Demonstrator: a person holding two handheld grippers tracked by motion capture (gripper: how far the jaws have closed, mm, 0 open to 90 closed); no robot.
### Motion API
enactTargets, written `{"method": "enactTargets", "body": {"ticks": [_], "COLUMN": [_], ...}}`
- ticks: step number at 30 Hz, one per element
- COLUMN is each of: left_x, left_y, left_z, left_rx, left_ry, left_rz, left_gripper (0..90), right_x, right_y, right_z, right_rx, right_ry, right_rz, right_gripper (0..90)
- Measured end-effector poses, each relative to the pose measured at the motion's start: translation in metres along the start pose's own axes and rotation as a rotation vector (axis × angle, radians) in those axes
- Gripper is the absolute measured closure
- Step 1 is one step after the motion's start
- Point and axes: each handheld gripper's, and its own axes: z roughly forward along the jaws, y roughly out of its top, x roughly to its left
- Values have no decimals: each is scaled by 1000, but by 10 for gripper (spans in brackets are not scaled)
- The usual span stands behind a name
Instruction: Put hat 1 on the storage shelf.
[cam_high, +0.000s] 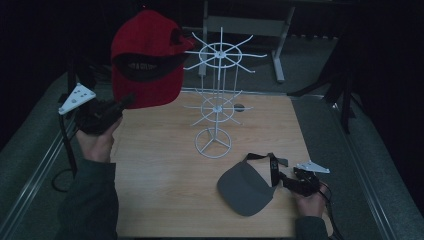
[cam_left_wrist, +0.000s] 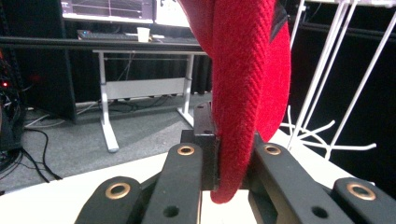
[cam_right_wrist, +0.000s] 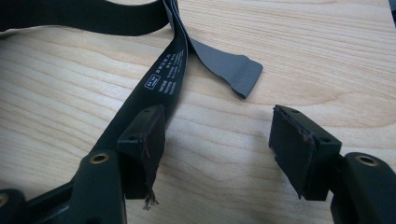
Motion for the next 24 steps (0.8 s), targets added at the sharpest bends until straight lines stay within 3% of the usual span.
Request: {"method": "enactTargets", "body": {"ticks": [2, 10, 14, 22, 24], "left_x": [-1, -6, -3, -7, -7], "left_y": [-5, -38, -56, -83, -89], "left_z": [1, 10, 15, 24, 25], "left_rx": [2, 53, 70, 135, 132], "left_ry": [3, 67, 72, 86, 75], "left_rz": [3, 83, 78, 114, 100], "left_gripper": [858, 857, 857, 855, 849], "right_x": [0, 0, 0, 0, 0], "right_y": [0, 0, 0, 0, 0], "right_z": [0, 0, 0, 0, 0], "right_rx": [0, 1, -1, 0, 1], "right_ry": [0, 1, 1, 0, 1], "right_rz": [0, 1, -1, 0, 1], "right_gripper": [359, 359, 359, 359, 359]}}
